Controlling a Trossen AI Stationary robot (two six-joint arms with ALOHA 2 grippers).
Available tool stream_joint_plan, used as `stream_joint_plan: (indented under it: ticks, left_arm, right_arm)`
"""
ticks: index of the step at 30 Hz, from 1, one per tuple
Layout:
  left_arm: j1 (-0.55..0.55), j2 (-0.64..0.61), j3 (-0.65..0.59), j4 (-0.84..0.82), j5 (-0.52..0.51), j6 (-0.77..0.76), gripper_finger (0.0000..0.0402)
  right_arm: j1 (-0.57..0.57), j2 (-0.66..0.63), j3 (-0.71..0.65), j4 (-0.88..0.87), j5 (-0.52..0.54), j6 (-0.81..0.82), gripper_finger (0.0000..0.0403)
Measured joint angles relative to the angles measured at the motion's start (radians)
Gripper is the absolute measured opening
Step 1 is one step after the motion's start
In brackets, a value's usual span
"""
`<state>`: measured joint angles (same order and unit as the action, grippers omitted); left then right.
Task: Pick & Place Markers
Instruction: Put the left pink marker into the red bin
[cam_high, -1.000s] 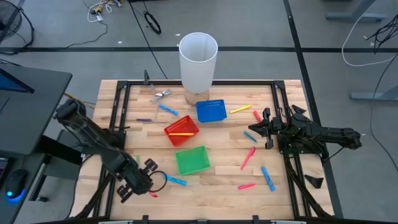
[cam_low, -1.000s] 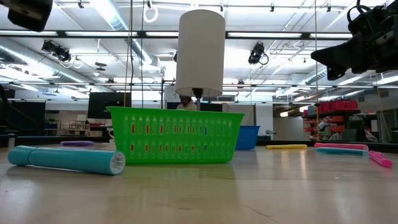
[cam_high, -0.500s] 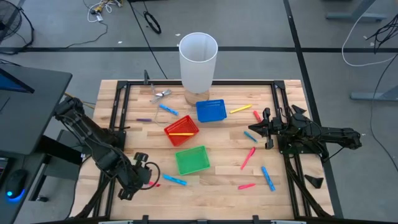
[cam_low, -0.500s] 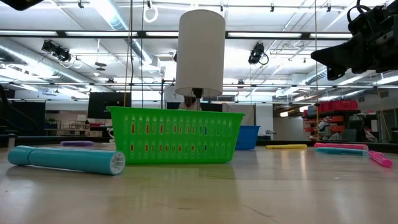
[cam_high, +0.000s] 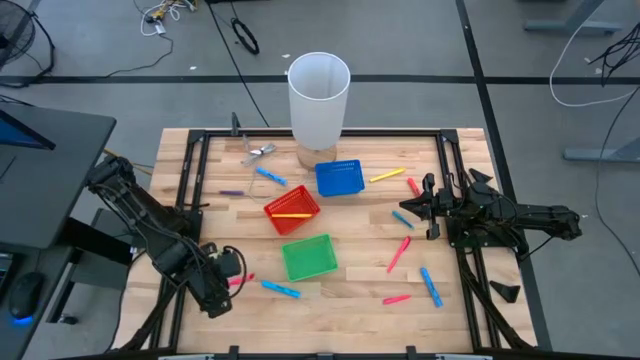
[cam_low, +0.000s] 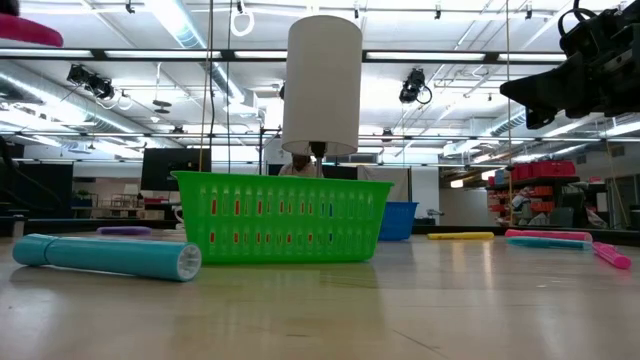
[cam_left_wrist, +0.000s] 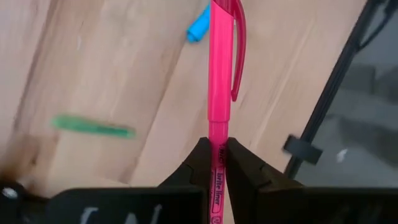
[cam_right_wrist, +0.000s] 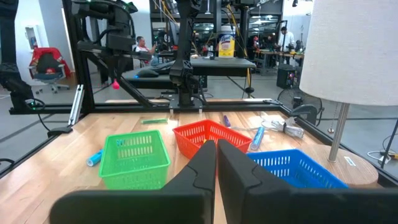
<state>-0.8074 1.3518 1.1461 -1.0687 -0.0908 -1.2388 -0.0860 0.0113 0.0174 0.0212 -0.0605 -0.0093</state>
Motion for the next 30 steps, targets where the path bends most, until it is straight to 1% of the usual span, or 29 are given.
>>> stream_joint_plan:
  ticks: [6,9,13,30]
  left_arm:
    - [0.000,0.000,0.000,0.000,-0.008,-0.139,0.0027]
    - [0.007,0.000,0.000,-0.006,-0.009,-0.164,0.0027]
    - [0.073,0.000,0.000,-0.013,0.006,-0.163,0.0027]
    - [0.455,0.002,0.000,-0.015,0.095,0.131,0.0026]
  right_arm:
    - [0.000,0.000,0.000,0.000,0.000,0.000,0.0020]
    - [0.000,0.000,0.000,0.000,0.000,0.000,0.0020]
    - [0.000,0.000,0.000,0.000,0.000,0.000,0.0020]
    - [0.000,0.000,0.000,0.000,0.000,0.000,0.0020]
